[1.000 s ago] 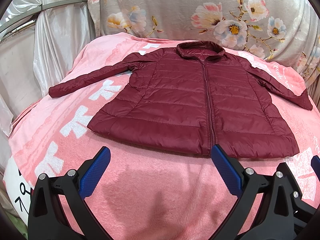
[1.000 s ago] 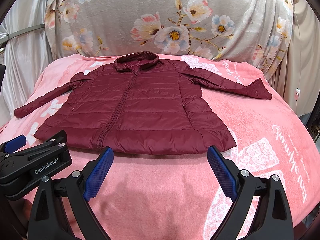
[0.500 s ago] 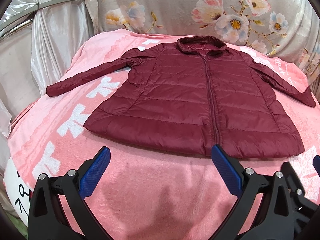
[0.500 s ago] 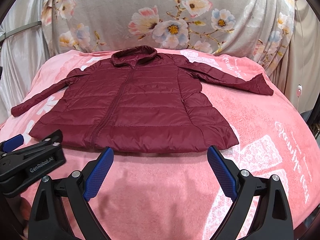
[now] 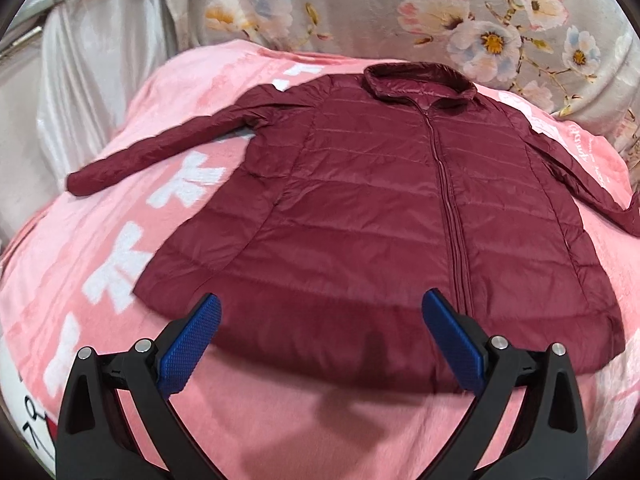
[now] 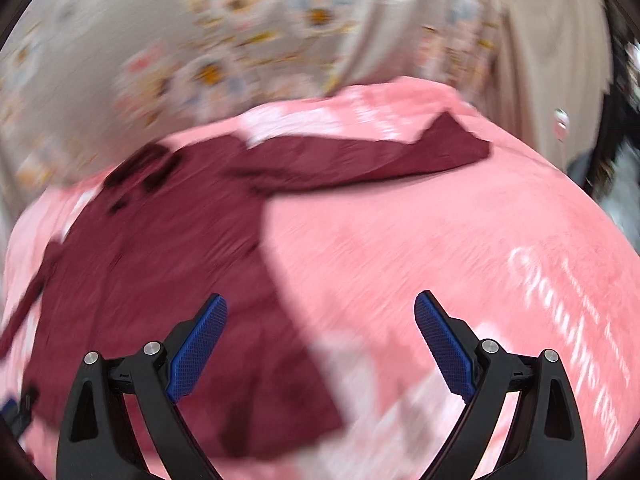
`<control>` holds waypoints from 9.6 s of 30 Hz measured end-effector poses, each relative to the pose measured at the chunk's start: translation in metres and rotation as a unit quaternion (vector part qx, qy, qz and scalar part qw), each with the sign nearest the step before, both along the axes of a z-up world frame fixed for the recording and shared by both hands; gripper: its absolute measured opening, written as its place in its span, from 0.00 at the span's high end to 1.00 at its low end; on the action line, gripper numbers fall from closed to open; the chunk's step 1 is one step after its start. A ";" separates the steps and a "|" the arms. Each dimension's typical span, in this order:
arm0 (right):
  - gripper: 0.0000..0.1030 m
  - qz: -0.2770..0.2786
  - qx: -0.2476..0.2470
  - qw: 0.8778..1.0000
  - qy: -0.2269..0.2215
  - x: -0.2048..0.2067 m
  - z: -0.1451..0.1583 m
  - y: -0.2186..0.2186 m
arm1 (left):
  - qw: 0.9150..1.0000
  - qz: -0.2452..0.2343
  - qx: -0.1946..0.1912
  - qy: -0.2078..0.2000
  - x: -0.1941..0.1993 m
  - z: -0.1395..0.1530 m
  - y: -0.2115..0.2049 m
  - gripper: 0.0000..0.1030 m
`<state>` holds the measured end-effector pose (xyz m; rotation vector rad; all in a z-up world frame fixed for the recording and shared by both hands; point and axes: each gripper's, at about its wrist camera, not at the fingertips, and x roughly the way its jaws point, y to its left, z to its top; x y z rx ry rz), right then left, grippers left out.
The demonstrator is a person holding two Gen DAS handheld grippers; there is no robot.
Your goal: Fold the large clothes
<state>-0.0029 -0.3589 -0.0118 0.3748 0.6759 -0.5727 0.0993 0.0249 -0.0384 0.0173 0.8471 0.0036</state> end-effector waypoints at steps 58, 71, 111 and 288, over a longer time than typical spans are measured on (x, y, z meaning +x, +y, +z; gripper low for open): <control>0.96 0.378 -0.018 0.925 -0.003 0.292 -0.002 0.210 | 0.994 0.074 -0.076 0.026 0.130 -0.004 0.065 0.05; 0.91 0.414 0.017 0.907 0.072 0.292 -0.066 0.260 | 0.942 0.036 -0.311 0.123 0.178 -0.024 0.061 0.05; 1.00 0.097 0.088 0.991 0.032 0.279 -0.083 0.020 | 0.999 0.014 -0.047 0.018 0.233 -0.060 0.016 0.92; 0.91 0.293 0.014 0.953 0.074 0.303 -0.054 0.187 | 0.992 -0.044 -0.088 0.075 0.258 -0.040 -0.008 0.57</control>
